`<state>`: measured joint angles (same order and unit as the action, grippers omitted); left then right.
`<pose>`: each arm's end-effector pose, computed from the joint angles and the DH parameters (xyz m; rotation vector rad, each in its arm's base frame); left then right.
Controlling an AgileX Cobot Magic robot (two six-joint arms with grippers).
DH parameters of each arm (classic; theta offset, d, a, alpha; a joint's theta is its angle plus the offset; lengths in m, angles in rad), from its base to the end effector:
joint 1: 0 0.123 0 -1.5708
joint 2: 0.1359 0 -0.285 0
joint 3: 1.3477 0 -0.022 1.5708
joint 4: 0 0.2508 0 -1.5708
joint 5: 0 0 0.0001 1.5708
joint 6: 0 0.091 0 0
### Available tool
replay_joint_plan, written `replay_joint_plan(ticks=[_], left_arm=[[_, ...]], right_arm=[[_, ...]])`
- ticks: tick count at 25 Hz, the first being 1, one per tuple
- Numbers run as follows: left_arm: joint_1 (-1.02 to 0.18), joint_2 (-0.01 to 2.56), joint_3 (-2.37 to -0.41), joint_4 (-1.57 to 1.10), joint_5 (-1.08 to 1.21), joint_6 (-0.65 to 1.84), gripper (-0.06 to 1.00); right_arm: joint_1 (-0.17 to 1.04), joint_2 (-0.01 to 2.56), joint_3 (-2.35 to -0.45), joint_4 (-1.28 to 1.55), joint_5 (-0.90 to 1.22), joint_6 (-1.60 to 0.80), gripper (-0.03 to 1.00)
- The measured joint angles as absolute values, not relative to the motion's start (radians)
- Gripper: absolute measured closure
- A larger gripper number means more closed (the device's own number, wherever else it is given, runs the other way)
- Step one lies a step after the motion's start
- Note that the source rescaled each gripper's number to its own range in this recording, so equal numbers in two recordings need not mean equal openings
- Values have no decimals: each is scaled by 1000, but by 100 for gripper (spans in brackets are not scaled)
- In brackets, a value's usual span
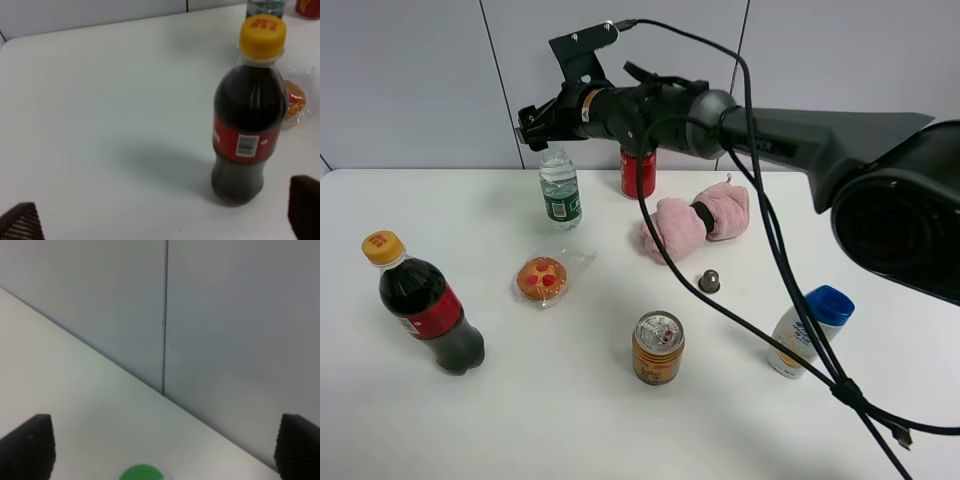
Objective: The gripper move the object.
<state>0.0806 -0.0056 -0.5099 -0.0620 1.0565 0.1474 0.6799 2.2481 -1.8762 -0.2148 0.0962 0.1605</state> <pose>-0.0064 -0.0054 0.2805 0.0708 2.0225 0.0704 0.4199 0.3371 0.2358 -0.6934 1.8439 0.3926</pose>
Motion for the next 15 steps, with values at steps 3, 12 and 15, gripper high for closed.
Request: replay_joint_plan(ticks=[3,12,15], left_arm=[[81,-6,-510,-62,1056,147,-6],[81,-6,-510,-62,1056,147,-6],[81,-6,-510,-62,1056,147,-6]], right_arm=[[694,2166,-1876,-204,250,161,7],[698,1966,-1876,-157,690,89,7],[700,1921,-1879,-124,816,29,7]])
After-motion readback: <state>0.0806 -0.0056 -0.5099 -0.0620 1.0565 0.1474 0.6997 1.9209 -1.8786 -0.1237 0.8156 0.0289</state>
